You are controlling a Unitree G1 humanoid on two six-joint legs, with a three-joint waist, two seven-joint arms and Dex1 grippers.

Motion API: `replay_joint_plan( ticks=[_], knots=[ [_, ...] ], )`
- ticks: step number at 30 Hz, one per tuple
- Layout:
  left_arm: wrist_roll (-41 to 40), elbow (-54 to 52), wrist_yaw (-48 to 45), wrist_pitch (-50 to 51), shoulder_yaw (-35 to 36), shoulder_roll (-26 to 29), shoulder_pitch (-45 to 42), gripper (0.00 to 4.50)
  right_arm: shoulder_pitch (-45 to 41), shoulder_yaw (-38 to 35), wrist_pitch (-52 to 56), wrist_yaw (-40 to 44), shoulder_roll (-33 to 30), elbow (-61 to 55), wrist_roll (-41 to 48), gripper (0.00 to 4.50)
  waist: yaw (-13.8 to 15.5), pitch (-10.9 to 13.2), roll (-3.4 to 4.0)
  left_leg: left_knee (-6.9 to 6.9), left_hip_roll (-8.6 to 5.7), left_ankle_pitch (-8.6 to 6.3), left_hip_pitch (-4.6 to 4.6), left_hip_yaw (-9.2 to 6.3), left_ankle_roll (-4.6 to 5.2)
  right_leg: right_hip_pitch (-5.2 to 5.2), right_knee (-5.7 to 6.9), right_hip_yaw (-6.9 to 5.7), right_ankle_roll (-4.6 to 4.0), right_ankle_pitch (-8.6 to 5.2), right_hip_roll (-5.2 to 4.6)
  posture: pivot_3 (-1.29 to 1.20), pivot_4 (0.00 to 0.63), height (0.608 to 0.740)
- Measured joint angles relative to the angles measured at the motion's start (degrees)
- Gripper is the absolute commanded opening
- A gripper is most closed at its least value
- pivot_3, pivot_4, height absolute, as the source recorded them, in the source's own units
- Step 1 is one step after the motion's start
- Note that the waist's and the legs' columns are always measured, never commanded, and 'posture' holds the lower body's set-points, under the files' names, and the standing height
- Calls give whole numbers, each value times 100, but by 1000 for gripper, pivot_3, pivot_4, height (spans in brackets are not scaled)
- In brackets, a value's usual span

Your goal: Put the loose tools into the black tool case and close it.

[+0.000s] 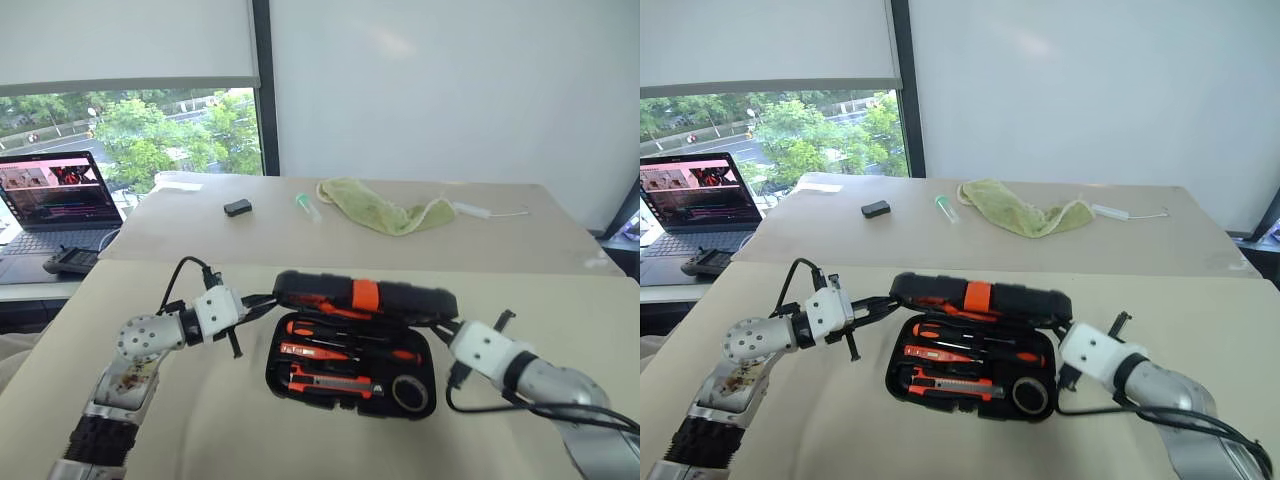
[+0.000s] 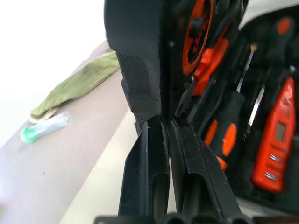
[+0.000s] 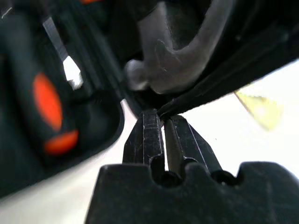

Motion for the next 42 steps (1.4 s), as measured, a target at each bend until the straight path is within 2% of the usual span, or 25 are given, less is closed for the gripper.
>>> replay_joint_plan(
  ticks=[3, 5, 9, 11, 12, 14, 16, 18, 23, 25, 26, 29, 34, 37, 42],
  knots=[
    [-496, 67, -569, 333, 128, 424, 430, 1299, 725, -289, -475, 284, -189, -187, -6, 1335, -22, -7, 3, -4, 8, -29, 62, 10, 2, 41, 14, 3, -12, -38, -3, 0, 150, 740],
    [-644, 515, -776, 643, 241, 596, 783, 2115, 1161, -492, -564, 425, -205, -56, -34, 2118, -43, -4, 0, -3, 8, -28, 52, 11, 0, 25, 29, 4, -16, -40, -1, 0, 150, 740],
    [-966, 746, -942, 1243, 456, 841, 740, 3513, 1664, -1048, -505, 726, -185, -244, 137, 3378, 28, 2, -11, 10, 12, -19, 51, 1, -10, 31, 33, -2, -20, -37, 3, 0, 150, 740],
    [-1175, 800, -971, 1690, 627, 954, 562, 4311, 1898, -1402, 6, 924, 28, -562, 690, 3491, 65, 2, -11, 10, 14, -18, 53, -5, -11, 37, 34, -5, -22, -36, 2, 0, 150, 740],
    [-1369, 790, -971, 2044, 693, 965, 371, 4311, 1981, -1611, 452, 1033, 191, -812, 1176, 3491, 83, 2, -11, 13, 14, -18, 52, -6, -11, 36, 35, -4, -23, -35, 2, 0, 150, 740],
    [-1799, 558, -1007, 2756, 738, 970, 102, 4019, 1946, -1860, 1169, 1109, 359, -1188, 1997, 2954, 67, 0, -16, 13, 15, -18, 52, -6, -10, 36, 34, -2, -24, -33, -1, 0, 150, 740],
    [-2134, 281, -1046, 3324, 730, 969, -49, 3396, 1870, -1907, 1579, 1143, 406, -1360, 2443, 2347, 40, -2, -18, 12, 14, -19, 52, -6, -10, 34, 36, -1, -24, -31, -3, 0, 150, 740],
    [-2380, 22, -1000, 3878, 682, 935, -183, 2538, 1857, -1883, 1941, 1095, 516, -1396, 2690, 1587, 17, -2, -18, 5, 13, -19, 50, -7, -11, 29, 37, -1, -25, -32, 0, 0, 150, 740],
    [-2699, -607, -892, 4661, 430, 862, -276, 942, 1780, -1727, 2490, 899, 669, -1416, 2979, 32, 6, -2, -17, 2, 10, -19, 47, -5, -13, 24, 40, 3, -29, -35, 2, 0, 150, 740],
    [-2711, -819, -869, 4773, 346, 861, -264, 195, 1782, -1637, 2628, 849, 637, -1452, 2990, 0, 12, -2, -17, 3, 10, -19, 48, -5, -13, 25, 40, 3, -29, -35, 2, 0, 150, 740],
    [-2661, -856, -746, 4809, 330, 860, -256, 62, 1825, -1504, 2698, 854, 514, -1486, 2973, 0, 11, -2, -17, 3, 10, -19, 49, -5, -12, 25, 40, 3, -29, -35, 3, 0, 150, 740],
    [-2403, -846, -397, 4776, 330, 802, -246, 62, 2049, -1320, 2844, 1007, 271, -1607, 2991, 0, 14, -2, -16, 3, 8, -19, 49, -6, -12, 26, 38, 3, -31, -37, 3, 0, 150, 740],
    [-2161, -768, 318, 4855, 282, 353, -485, 62, 2554, -1143, 3034, 1582, -93, -2188, 3444, 0, 73, -1, -26, 8, 8, -20, 44, -14, -11, 31, 32, -1, -25, -34, 2, 0, 150, 740],
    [-1865, -631, 703, 4880, 19, 57, -889, 62, 2264, -980, 3069, 1576, -101, -2355, 3634, 0, 72, -2, -38, 13, 5, -19, 46, -14, -10, 37, 25, 3, -21, -31, 3, 0, 150, 740],
    [-918, 470, 1162, 4627, -809, -562, -1711, 62, 1069, 56, 3217, 1190, -17, -1954, 3347, 0, 65, -1, -46, 18, -3, -15, 35, -15, -14, 26, 26, 3, -25, -27, 10, 0, 150, 740]
  ],
)
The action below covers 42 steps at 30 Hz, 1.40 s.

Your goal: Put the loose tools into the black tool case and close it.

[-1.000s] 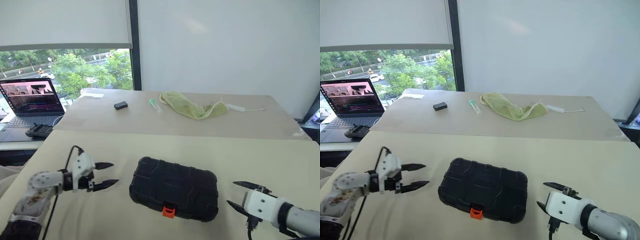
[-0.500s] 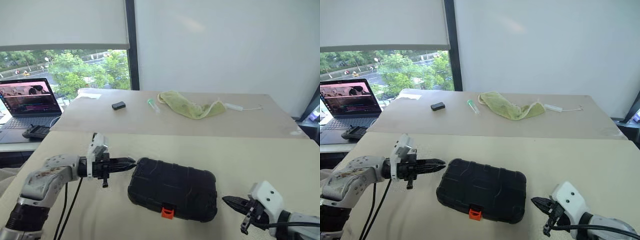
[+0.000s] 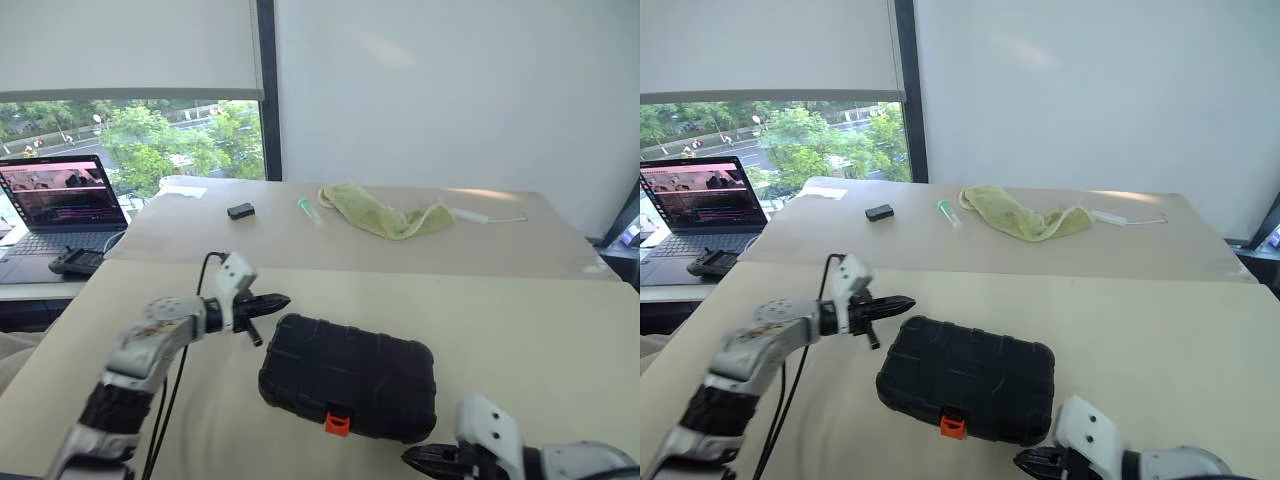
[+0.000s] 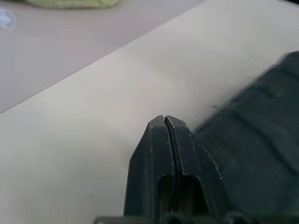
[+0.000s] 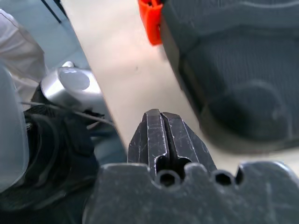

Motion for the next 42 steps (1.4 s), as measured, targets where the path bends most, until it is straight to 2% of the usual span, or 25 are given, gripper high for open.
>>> replay_joint_plan(
  ticks=[5, 12, 16, 19, 22, 24, 25, 26, 27, 28, 30, 35, 42],
  knots=[
    [429, 666, -332, -205, -332, 62, -502, 62, -1020, 497, 303, -452, 460, 645, -147, 0, -86, 4, -9, -1, 5, 3, 1, 4, -5, -5, 4, 4, -7, 4, 5, 0, 150, 740],
    [460, 423, -659, -166, -158, 300, -337, 62, -2690, 583, 614, -1049, 781, 2029, -532, 0, -71, 6, -4, -3, 8, 3, -8, 3, -4, -18, 13, 0, -7, 4, -1, 0, 150, 740],
    [250, 189, -661, -168, 91, 182, -215, 62, -3032, 608, 441, -942, 734, 2402, -681, 0, -37, 7, -3, -3, 7, 3, -26, 0, -5, -26, 6, -10, -2, 1, -2, 0, 150, 740],
    [-389, -191, -1088, 145, 460, 279, -230, 816, -2645, 220, 417, -707, 618, 2117, -401, 816, -17, 8, -3, -3, 9, 15, -46, -8, -26, -32, 3, -19, 2, 0, -3, 0, 150, 740],
    [-1064, -724, -1801, 616, 612, 700, -341, 1922, -2128, -422, 635, -573, 601, 1557, 159, 1806, -45, 7, -1, -3, 7, 14, -48, -8, -25, -24, 2, -16, 8, 0, -3, 0, 150, 740],
    [-1240, -985, -2253, 725, 494, 878, -400, 2736, -1907, -767, 886, -647, 751, 1017, 647, 2565, -51, 7, -1, -2, 6, 6, -35, -7, -11, -11, -4, -13, 10, -1, -4, 0, 150, 740],
    [-1250, -1025, -2393, 709, 374, 884, -403, 2970, -1887, -808, 973, -737, 858, 833, 808, 2782, -53, 7, -1, -1, 5, -7, -24, -5, 11, -5, -10, -9, 10, -2, -5, 0, 150, 740],
    [-1227, -1032, -2490, 668, 224, 878, -403, 3418, -1873, -803, 1047, -849, 977, 696, 907, 3228, -53, 7, -1, -1, 4, -10, -16, -4, 16, 0, -15, -6, 10, -2, -6, 0, 150, 740],
    [-1046, -1006, -2645, 446, -81, 843, -387, 3738, -1876, -713, 1163, -1092, 1178, 557, 969, 3512, -52, 7, -1, -3, 3, -10, -13, -1, 16, -1, -12, -4, 10, -2, -6, 0, 150, 740],
    [-938, -972, -2721, 292, -249, 792, -369, 4051, -1881, -616, 1204, -1247, 1302, 543, 954, 3539, -52, 7, -1, -3, 2, -9, -13, -1, 14, -3, -10, -4, 8, -1, -5, 0, 150, 740],
    [-686, -799, -2879, -50, -612, 624, -327, 4051, -1940, -242, 1302, -1676, 1590, 606, 826, 3539, -53, 8, -1, -1, 3, -1, -13, -1, 3, -10, -2, 1, -1, 3, 0, 0, 150, 740],
    [-106, -229, -2941, -706, -949, 520, -353, 4051, -2007, 232, 1294, -2247, 1865, 953, 375, 3539, -57, 8, 0, -3, 4, 3, -10, -2, -2, -12, 8, 0, -6, 2, 7, 0, 150, 740],
    [167, -89, -3097, -1284, -1018, 520, -347, 4051, -1995, 336, 1172, -2478, 2024, 1165, 62, 3539, -56, 1, 10, -3, 5, 0, -6, -2, 2, -7, 6, -1, -4, 1, 5, 0, 150, 740]
  ],
)
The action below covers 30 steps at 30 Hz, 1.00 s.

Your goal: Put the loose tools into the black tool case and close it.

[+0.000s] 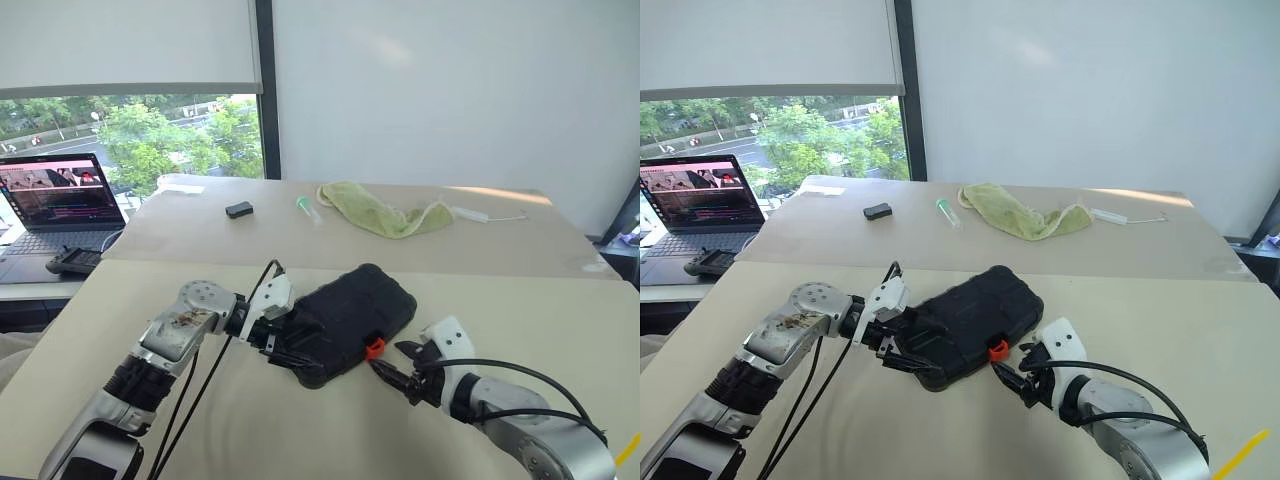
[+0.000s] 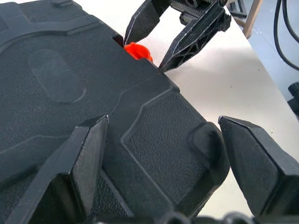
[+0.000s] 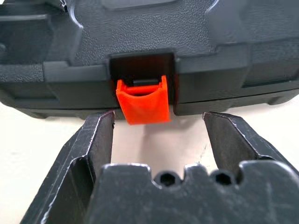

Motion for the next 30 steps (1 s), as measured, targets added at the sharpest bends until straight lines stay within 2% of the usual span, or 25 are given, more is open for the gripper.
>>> replay_joint_plan(
  ticks=[10, 13, 18, 30],
  knots=[
    [65, -18, -11, -194, 57, -26, 114, 4051, -113, 271, -59, 0, 236, 275, -147, 3539, -5, -1, 2, 0, 1, -1, 1, 0, 2, 0, 1, 0, 1, 0, 0, 0, 150, 740],
    [86, -22, -12, -271, 80, -26, 178, 4076, -158, 291, -102, 50, 243, 347, -177, 2800, -6, -1, 2, -1, 2, -1, 4, -1, 2, 1, 2, 0, 1, 0, 0, 0, 150, 740],
    [94, -33, -3, -301, 117, -26, 218, 4076, -197, 287, -129, 116, 247, 367, -197, 1246, -13, -2, 3, 0, 2, -1, 8, -1, 1, 3, 6, 1, 1, 0, 0, 0, 150, 740],
    [126, -82, 46, -419, 159, -26, 354, 4076, -493, 385, -159, 439, 34, 516, -294, 1232, -39, -2, 4, -1, 3, -1, 9, -1, 1, 2, 8, 2, 0, 0, 0, 0, 150, 740]
  ],
)
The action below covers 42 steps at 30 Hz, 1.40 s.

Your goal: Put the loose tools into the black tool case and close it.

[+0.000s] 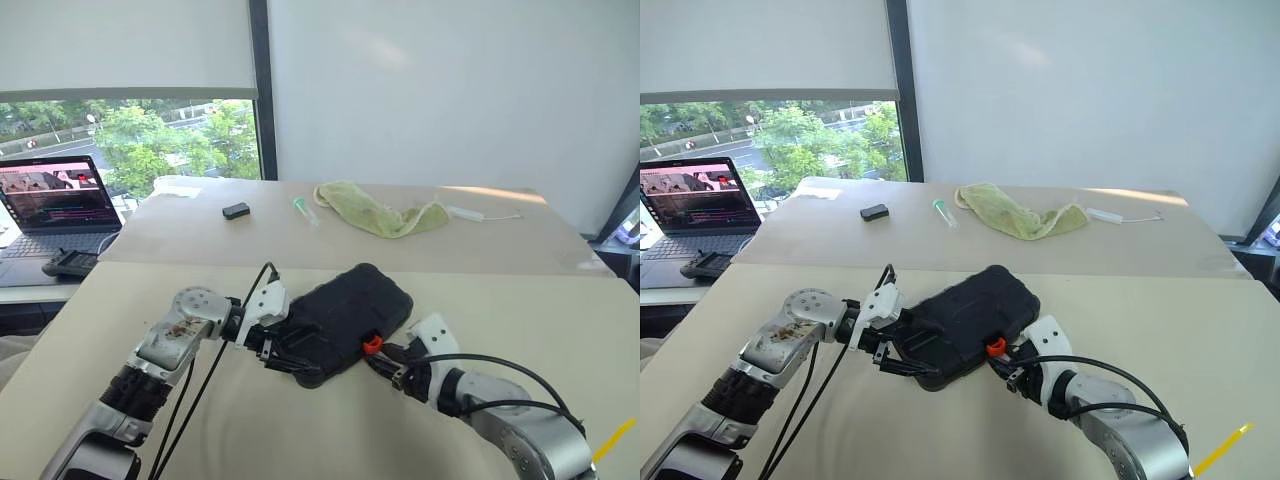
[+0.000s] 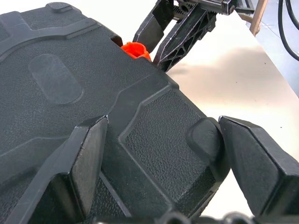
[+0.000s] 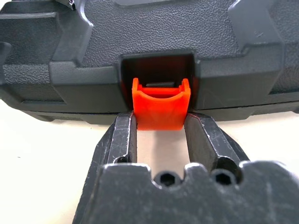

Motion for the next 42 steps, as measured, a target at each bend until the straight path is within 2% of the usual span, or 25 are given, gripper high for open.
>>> replay_joint_plan(
  ticks=[7, 11, 14, 16, 20, 25, 28, 36, 42],
  knots=[
    [33, -81, 17, -15, 5, -21, 54, 4076, -139, 280, -362, 329, -381, 117, -283, 1232, -17, -2, 3, -2, 0, 0, 4, 0, 0, 4, -2, 0, 0, 0, -1, 0, 150, 740],
    [34, -105, 42, -35, -4, -56, 69, 4076, -76, 216, -366, 378, -456, 44, -276, 1232, -4, -2, 4, -2, 0, -1, -1, 0, 1, 2, -6, -1, 0, -1, -3, 0, 150, 740],
    [32, -183, 52, -42, -11, -64, 105, 4076, 225, -119, -287, 438, -534, -212, -40, 1232, 46, -4, 7, -3, -1, -3, -7, 0, 6, 0, -11, -5, 6, -5, -6, 0, 150, 740],
    [32, -184, 52, -42, -14, -64, 106, 4076, 286, -218, -254, 449, -529, -263, 64, 2225, 58, -4, 7, -3, -2, -5, -12, 0, 9, -1, -16, -6, 7, -5, -7, 0, 150, 740],
    [39, -162, 71, -40, -7, -64, 111, 4076, 310, -496, -248, 536, -531, -720, 314, 3462, 43, -6, 8, -3, -1, -7, -4, 0, 11, 8, -19, -6, 7, -5, -7, 0, 150, 740],
    [39, -134, 94, -40, -11, -72, 101, 4076, 409, -423, -235, 454, -527, -761, 340, 3462, 43, -7, 9, -3, -1, -7, -2, 0, 11, 6, -12, -5, 7, -5, -7, 0, 150, 740],
    [38, -117, 90, -40, -12, -82, 94, 4076, 606, -526, -119, 418, -505, -789, 475, 2707, 44, -7, 9, -3, -1, -7, -3, 0, 11, 7, -13, -4, 7, -4, -8, 0, 150, 740],
    [40, -99, 102, -40, -8, -83, 93, 4076, 753, -561, -78, 336, -465, -774, 572, 44, 42, -10, 13, -2, -1, -6, 1, 0, 10, 8, -11, -2, 7, -4, -7, 0, 150, 740],
    [40, -113, 103, -39, -13, -83, 95, 4076, 353, -424, -79, 270, -379, -368, 505, 44, 42, -10, 14, -3, -1, -7, -1, 0, 10, 7, -13, -4, 7, -5, -7, 0, 150, 740]
  ],
)
